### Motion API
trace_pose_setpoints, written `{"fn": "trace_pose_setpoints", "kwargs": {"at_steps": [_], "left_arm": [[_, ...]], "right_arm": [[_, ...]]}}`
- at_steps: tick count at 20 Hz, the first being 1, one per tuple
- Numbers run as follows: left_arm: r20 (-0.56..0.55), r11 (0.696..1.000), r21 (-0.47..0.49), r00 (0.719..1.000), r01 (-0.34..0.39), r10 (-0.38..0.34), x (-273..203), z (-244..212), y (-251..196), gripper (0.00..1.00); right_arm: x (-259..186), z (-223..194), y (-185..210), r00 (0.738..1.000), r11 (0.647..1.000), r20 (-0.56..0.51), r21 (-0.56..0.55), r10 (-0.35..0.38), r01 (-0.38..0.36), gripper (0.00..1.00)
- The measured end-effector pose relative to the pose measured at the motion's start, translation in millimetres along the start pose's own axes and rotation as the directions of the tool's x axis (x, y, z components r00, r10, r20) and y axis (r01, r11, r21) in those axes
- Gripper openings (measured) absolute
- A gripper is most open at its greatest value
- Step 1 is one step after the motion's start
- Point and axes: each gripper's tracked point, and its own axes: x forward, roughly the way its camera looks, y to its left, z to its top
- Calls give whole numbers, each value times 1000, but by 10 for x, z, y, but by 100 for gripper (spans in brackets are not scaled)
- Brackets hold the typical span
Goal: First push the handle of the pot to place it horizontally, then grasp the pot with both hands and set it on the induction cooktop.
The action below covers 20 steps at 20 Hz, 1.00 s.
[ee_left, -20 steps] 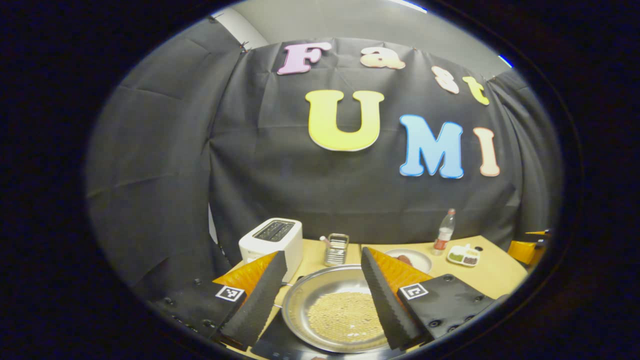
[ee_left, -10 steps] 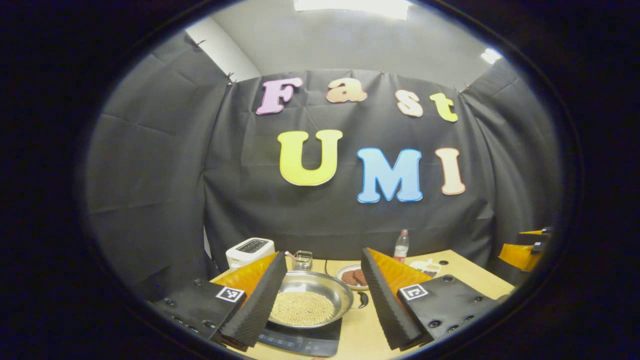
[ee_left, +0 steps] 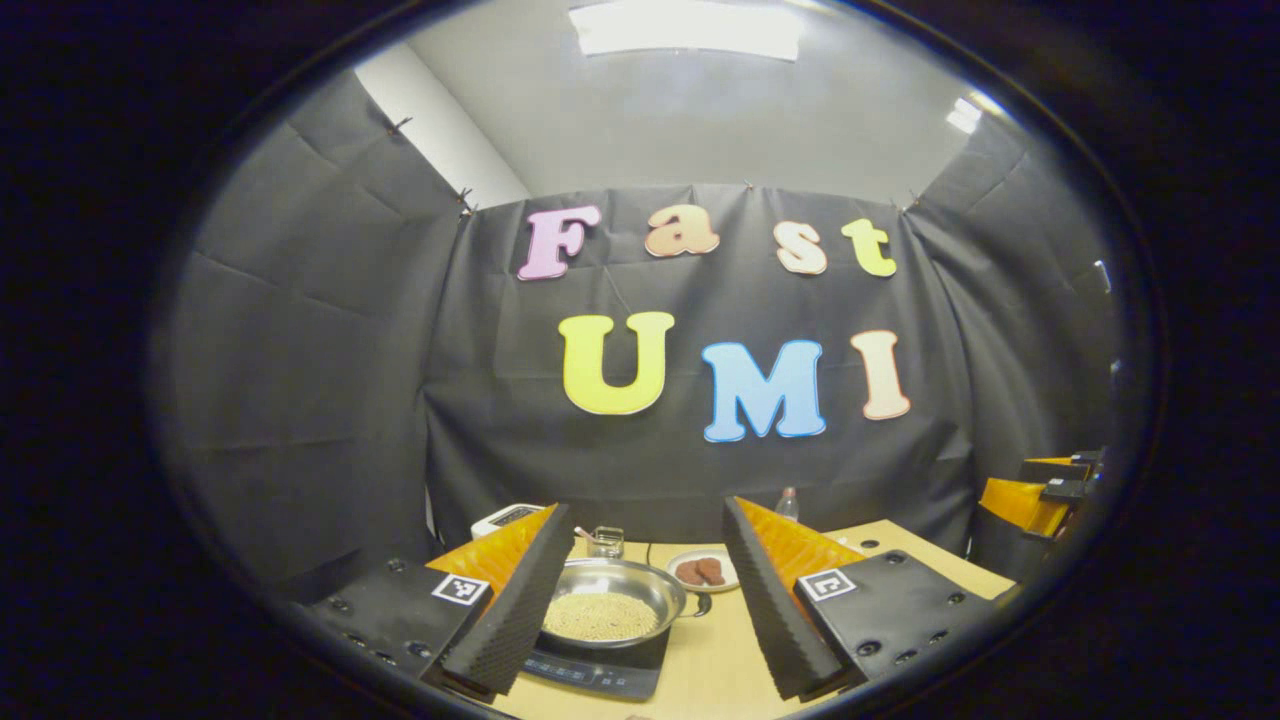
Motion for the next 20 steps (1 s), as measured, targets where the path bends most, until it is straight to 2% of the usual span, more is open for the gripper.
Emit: {"fn": "trace_pose_setpoints", "kwargs": {"at_steps": [4,5,12,20], "left_arm": [[13,1000,-6,999,-29,29,-96,61,191,97],[17,1000,-5,999,-27,27,-107,70,214,99],[30,1000,8,1000,-5,5,-121,144,273,99],[37,1000,18,999,2,-2,-89,186,311,99]], "right_arm": [[-27,61,57,999,999,33,-38,19,-18,98],[-25,94,73,999,999,44,-41,16,-15,98],[-15,249,137,996,999,89,-31,-10,12,98],[-35,357,404,993,998,117,-49,33,-27,98]]}}
